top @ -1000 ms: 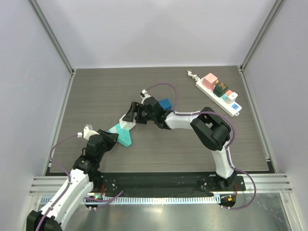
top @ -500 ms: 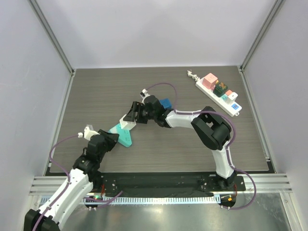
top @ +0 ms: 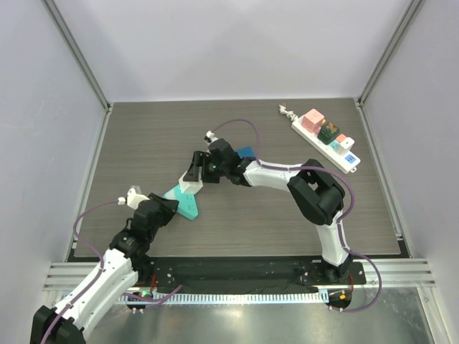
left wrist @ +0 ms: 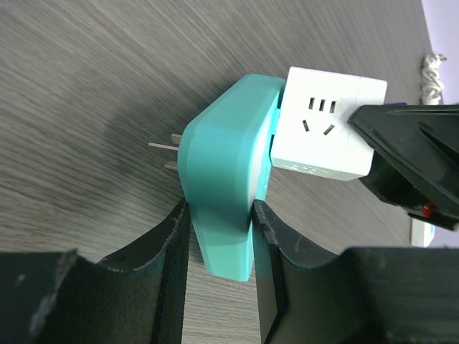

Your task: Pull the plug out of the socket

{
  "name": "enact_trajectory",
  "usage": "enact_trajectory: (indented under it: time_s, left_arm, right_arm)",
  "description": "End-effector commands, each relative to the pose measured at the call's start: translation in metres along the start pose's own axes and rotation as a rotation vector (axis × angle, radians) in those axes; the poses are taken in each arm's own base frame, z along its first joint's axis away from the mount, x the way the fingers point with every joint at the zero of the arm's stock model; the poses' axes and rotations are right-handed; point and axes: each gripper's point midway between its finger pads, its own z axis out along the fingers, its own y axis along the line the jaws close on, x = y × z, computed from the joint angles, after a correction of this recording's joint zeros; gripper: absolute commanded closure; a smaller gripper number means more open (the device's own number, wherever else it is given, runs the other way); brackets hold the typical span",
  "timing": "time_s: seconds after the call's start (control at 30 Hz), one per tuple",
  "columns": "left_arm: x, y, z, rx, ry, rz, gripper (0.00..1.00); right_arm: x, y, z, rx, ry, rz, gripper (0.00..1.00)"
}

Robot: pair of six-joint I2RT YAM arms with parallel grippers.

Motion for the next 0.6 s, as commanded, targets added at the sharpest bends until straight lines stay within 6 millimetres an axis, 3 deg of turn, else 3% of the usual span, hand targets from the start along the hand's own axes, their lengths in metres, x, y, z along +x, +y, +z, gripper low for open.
enact_trajectory:
  time_s: [0.0, 0.1, 0.23, 0.3, 0.33, 0.4, 0.47, 0.5, 0.53, 0.57]
  left_arm:
    - [0.006, 0.049, -0.003, -0.203, 0.004, 0.103, 1.0]
    - [0.006, 0.049, -0.004, -0.206, 0.002, 0.111, 1.0]
    - [0.006, 0.047, -0.004, -0.195, -0.003, 0.114, 1.0]
    - [0.006, 0.046, -0.005, -0.193, -0.003, 0.115, 1.0]
    - [0.007, 0.046, -0.005, -0.194, -0.001, 0.117, 1.0]
    - [0.007, 0.046, -0.005, -0.194, -0.002, 0.118, 1.0]
    - [0.007, 0.046, -0.005, -0.194, -0.002, 0.119, 1.0]
    - [0.007, 0.046, -0.005, -0.196, -0.001, 0.121, 1.0]
    - [0.007, 0.046, -0.004, -0.196, -0.002, 0.122, 1.0]
    - [0.007, 0.045, -0.005, -0.195, -0.001, 0.122, 1.0]
  right_arm:
    - [-0.029, -0.006, -0.015, 0.241, -0.137, -0.183, 0.99]
    - [-0.033, -0.006, -0.019, 0.269, -0.149, -0.197, 0.99]
    - [-0.027, 0.025, -0.018, -0.031, -0.076, -0.073, 0.99]
    - [-0.025, 0.024, -0.02, -0.094, -0.047, 0.011, 0.99]
    - [-0.028, 0.035, -0.022, -0.168, -0.05, 0.022, 0.99]
    - [-0.029, 0.033, -0.024, -0.171, -0.053, 0.02, 0.99]
    - [-0.032, 0.018, -0.024, -0.054, -0.074, -0.006, 0.99]
    - [-0.036, 0.024, -0.024, -0.018, -0.096, -0.056, 0.99]
    - [-0.03, 0.015, -0.025, 0.042, -0.078, -0.107, 0.99]
    - [-0.036, 0.015, -0.025, 0.063, -0.109, -0.125, 0.99]
